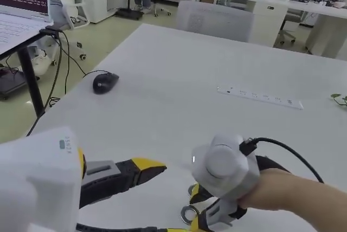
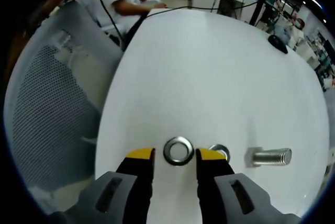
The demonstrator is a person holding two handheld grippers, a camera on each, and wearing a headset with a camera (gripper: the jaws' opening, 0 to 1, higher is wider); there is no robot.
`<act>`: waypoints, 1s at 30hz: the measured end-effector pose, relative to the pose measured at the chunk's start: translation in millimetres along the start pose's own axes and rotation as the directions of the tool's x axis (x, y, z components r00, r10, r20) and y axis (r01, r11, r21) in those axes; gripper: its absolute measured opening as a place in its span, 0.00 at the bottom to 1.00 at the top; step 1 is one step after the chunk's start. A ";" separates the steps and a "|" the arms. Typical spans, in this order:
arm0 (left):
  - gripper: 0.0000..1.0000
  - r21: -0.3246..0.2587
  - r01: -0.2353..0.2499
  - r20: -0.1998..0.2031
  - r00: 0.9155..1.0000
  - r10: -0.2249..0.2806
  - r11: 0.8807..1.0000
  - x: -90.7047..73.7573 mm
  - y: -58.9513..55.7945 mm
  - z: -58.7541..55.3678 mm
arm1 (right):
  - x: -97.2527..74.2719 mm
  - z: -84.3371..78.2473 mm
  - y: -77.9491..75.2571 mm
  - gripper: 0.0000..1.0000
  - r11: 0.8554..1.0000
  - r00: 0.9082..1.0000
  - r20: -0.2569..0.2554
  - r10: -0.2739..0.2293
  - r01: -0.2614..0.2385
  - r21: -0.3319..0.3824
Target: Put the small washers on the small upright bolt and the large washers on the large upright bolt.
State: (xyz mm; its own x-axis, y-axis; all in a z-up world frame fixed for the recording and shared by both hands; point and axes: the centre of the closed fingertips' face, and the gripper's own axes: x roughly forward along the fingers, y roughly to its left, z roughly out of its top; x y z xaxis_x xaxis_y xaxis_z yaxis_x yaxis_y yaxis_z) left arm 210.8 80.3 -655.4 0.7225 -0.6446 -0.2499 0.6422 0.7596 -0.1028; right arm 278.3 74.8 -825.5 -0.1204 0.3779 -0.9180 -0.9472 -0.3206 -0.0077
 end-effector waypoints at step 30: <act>0.58 -0.015 -0.021 0.016 1.000 0.021 1.000 0.3 4.5 -1.3 | 1.4 -2.1 1.6 0.24 0.999 0.991 -0.134 0.003 -0.008 -0.035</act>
State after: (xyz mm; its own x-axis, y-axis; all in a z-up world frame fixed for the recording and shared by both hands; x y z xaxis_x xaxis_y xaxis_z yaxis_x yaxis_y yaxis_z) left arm 213.5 83.6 -657.2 0.7402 -0.6295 -0.2364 0.6229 0.7743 -0.1116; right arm 277.2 73.0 -827.7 -0.0823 0.2574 -0.9628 -0.9352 -0.3539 -0.0146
